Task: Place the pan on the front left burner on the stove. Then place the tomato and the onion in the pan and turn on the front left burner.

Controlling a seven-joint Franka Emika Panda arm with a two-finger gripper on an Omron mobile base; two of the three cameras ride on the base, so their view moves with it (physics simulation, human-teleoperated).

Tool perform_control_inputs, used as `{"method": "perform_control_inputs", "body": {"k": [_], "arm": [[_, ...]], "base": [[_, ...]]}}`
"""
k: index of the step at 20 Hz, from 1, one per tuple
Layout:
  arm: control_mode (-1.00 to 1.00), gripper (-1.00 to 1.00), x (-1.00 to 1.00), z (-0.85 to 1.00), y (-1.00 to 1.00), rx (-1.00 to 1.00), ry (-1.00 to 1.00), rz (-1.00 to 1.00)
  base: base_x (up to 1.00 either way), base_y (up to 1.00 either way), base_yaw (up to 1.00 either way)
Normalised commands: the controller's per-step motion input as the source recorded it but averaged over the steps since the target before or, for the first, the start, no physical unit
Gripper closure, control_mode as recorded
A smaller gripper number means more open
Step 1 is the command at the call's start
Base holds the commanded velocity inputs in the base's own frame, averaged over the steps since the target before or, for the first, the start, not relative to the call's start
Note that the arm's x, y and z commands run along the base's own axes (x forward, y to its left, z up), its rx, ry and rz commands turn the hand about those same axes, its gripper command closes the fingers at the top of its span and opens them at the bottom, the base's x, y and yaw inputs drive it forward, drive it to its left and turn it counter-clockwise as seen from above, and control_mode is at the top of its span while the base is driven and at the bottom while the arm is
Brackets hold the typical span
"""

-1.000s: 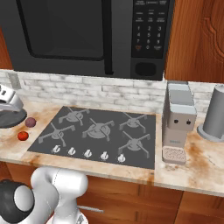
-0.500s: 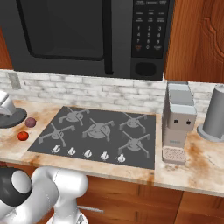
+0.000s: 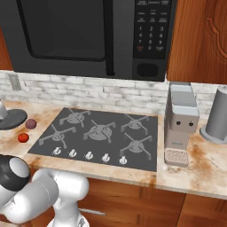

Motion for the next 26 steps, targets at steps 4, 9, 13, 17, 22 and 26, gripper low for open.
{"method": "perform_control_inputs", "body": {"k": [4,9,13,17,22,26], "arm": [[-1.00,-1.00,0.00,-0.23,0.35,0.00,0.03,-0.02],[-1.00,-1.00,0.00,-0.30,0.20,0.00,0.02,0.00],[-1.00,-1.00,0.00,-0.36,0.02,0.01,0.00,0.00],[-1.00,-1.00,0.00,-0.34,0.00,0.07,0.00,0.00],[-1.00,-1.00,0.00,-0.10,0.02,0.16,0.00,0.00],[-1.00,-1.00,0.00,-0.01,0.13,0.04,0.00,0.00]], "base": [[0.00,0.00,0.00],[0.00,0.00,0.00],[0.00,0.00,0.00],[0.00,0.00,0.00],[0.00,0.00,0.00],[0.00,0.00,0.00]]}}
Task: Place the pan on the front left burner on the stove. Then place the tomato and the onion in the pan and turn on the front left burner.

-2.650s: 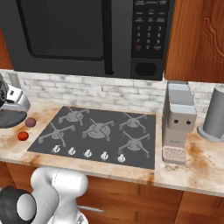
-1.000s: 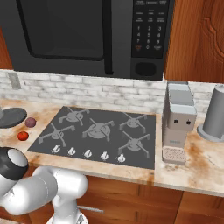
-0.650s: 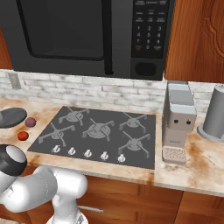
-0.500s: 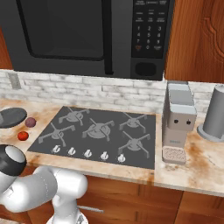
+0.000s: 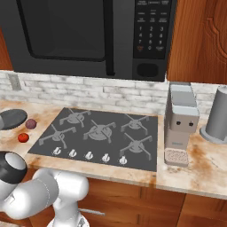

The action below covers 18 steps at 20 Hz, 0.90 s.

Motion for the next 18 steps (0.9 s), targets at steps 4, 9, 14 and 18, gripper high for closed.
{"method": "perform_control_inputs", "body": {"k": [4,9,14,18], "arm": [[-1.00,-1.00,0.00,0.00,0.23,-0.01,0.00,0.00],[-1.00,-1.00,0.00,0.00,0.15,-0.04,0.00,0.00],[-1.00,-1.00,0.00,-0.01,0.07,-0.01,0.00,0.01],[-1.00,-1.00,0.11,-0.08,0.07,0.00,0.00,0.05]], "base": [[0.00,0.00,0.00],[0.00,0.00,0.00],[0.00,0.00,0.00],[0.00,0.00,0.00]]}}
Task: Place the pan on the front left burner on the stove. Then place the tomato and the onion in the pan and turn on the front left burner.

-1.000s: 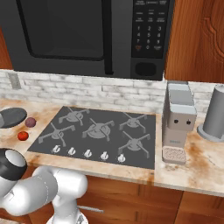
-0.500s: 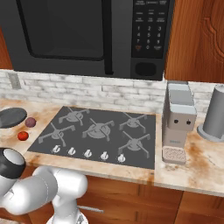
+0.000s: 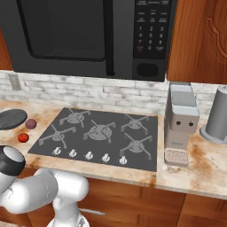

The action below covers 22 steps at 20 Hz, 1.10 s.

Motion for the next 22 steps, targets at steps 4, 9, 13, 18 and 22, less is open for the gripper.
{"method": "perform_control_inputs", "body": {"k": [4,9,13,18,22], "arm": [[-1.00,-1.00,0.13,-0.16,0.16,0.00,0.00,0.06],[-1.00,-1.00,0.14,-0.16,0.21,0.00,0.00,0.03],[-1.00,-1.00,0.13,-0.11,0.21,0.00,0.00,0.00],[-1.00,-1.00,0.15,-0.09,0.21,0.00,0.00,0.00],[-1.00,-1.00,0.20,-0.09,0.19,0.00,0.02,0.00]], "base": [[0.00,0.00,0.00],[0.00,0.00,0.00],[0.00,0.00,0.00],[0.00,0.00,0.00],[0.00,0.00,0.00]]}}
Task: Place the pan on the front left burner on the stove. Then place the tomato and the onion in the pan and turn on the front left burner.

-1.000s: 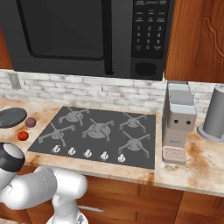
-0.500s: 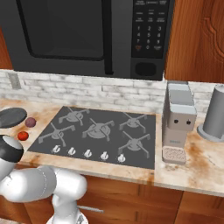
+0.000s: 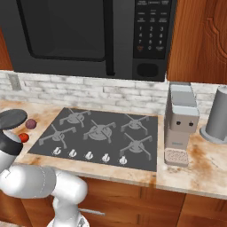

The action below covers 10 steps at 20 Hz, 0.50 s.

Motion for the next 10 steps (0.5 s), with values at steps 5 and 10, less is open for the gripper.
{"method": "perform_control_inputs", "body": {"k": [5,10], "arm": [[-1.00,-1.00,0.22,-0.09,0.18,0.00,0.04,0.00],[-1.00,-1.00,0.18,-0.13,0.22,-0.02,0.04,0.00]], "base": [[0.00,0.00,0.00],[0.00,0.00,0.00]]}}
